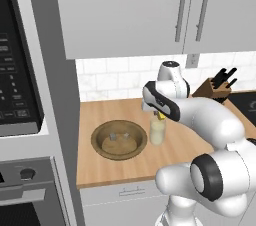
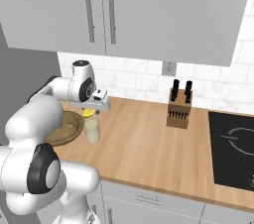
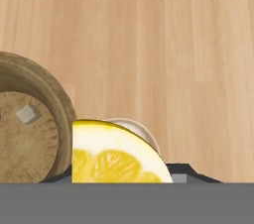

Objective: Grab a lemon wedge from the fridge and one ice cube from the ice bowl, and put them in the glass of lemonade.

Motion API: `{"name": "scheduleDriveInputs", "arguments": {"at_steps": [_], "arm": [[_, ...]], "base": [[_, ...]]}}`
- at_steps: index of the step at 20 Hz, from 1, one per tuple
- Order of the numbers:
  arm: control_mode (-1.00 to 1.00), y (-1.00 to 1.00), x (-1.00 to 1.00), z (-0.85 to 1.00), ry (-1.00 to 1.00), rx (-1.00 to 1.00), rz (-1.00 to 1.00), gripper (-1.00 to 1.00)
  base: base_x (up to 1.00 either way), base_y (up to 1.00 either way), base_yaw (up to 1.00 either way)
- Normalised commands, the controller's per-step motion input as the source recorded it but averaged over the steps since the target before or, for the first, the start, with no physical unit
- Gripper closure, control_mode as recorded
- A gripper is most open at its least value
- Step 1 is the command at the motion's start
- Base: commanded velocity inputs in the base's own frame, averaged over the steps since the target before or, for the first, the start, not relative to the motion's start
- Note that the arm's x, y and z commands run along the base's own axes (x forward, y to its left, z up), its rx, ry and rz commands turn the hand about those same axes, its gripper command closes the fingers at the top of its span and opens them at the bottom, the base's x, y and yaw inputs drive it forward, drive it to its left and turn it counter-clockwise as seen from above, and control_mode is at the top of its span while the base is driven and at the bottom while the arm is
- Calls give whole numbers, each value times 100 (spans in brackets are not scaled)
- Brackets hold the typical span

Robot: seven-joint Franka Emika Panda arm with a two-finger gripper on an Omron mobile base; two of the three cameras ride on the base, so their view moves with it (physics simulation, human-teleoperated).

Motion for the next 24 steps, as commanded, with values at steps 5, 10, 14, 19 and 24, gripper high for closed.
{"name": "scheduleDriveInputs", "arguments": {"at_steps": [5,10,14,19,24], "arm": [[-100,0,0,0,0,0,0,-100],[-100,0,0,0,0,0,0,-100],[-100,0,0,0,0,0,0,-100],[-100,0,0,0,0,0,0,-100],[-100,0,0,2,0,0,0,-100]], "base": [[0,0,0],[0,0,0],[0,0,0],[0,0,0],[0,0,0]]}}
